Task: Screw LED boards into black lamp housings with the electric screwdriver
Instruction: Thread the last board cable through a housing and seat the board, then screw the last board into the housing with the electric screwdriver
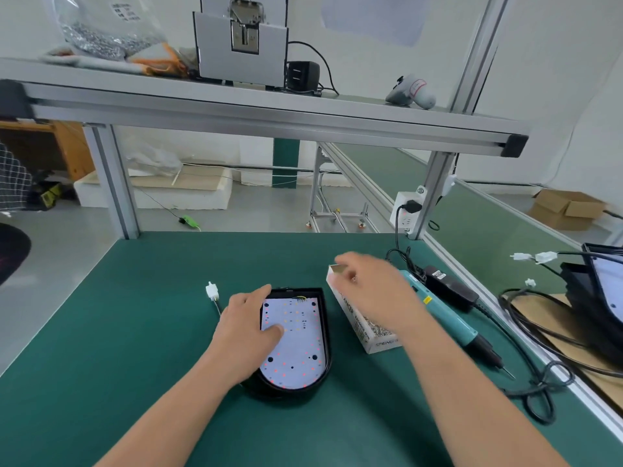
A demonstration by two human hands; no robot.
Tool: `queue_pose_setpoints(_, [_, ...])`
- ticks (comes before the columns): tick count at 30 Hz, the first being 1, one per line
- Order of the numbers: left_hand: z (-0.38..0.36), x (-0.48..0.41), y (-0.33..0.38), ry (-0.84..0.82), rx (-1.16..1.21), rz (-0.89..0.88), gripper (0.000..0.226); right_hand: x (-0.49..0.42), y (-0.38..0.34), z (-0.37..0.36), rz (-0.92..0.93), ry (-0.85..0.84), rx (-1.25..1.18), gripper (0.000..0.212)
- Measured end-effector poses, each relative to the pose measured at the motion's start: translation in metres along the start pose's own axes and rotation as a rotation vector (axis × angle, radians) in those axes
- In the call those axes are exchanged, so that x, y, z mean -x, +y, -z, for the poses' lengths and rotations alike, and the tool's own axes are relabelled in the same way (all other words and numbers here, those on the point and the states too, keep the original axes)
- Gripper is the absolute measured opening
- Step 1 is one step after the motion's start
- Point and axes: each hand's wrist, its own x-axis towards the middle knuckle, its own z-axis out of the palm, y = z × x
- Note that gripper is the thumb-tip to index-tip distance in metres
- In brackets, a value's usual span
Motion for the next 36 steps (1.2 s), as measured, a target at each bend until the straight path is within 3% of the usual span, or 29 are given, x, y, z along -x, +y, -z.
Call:
queue_pose_setpoints(4, [-0.002, 0.005, 0.003, 0.000, 0.015, 0.008, 0.073, 0.014, 0.054, 0.043, -0.092, 0.095, 0.123, 0.046])
queue_pose_setpoints(9, [-0.003, 0.005, 0.009, 0.020, 0.135, 0.017, 0.073, 0.049, 0.131, 0.056, -0.323, -0.027, 0.249, 0.054])
queue_pose_setpoints(13, [-0.001, 0.006, 0.008, 0.070, 0.137, 0.006, 0.070, 0.065, 0.152, 0.044, -0.370, -0.131, 0.206, 0.040])
queue_pose_setpoints(18, [0.001, 0.011, 0.014, 0.147, 0.059, -0.040, 0.066, 0.057, 0.154, 0.031, -0.390, -0.110, 0.186, 0.024])
queue_pose_setpoints(21, [0.002, 0.017, 0.027, 0.308, -0.072, -0.231, 0.056, 0.055, 0.158, 0.029, -0.416, -0.002, -0.036, 0.020])
queue_pose_setpoints(23, [0.001, 0.021, 0.043, 0.345, -0.105, -0.411, 0.036, 0.056, 0.159, 0.031, -0.421, 0.129, -0.278, 0.021])
queue_pose_setpoints(25, [-0.008, 0.021, 0.066, 0.214, -0.214, -0.511, 0.021, 0.057, 0.159, 0.034, -0.405, 0.213, -0.607, 0.024])
queue_pose_setpoints(29, [-0.046, -0.005, 0.107, -0.099, -0.509, -0.617, 0.017, 0.059, 0.153, 0.036, -0.295, 0.220, -1.186, 0.022])
queue_pose_setpoints(33, [-0.085, -0.034, 0.131, -0.200, -0.709, -0.625, 0.017, 0.059, 0.144, 0.036, -0.248, 0.207, -1.377, 0.038])
queue_pose_setpoints(36, [-0.101, -0.043, 0.136, -0.276, -0.770, -0.604, 0.017, 0.059, 0.146, 0.035, -0.229, 0.263, -1.489, 0.027])
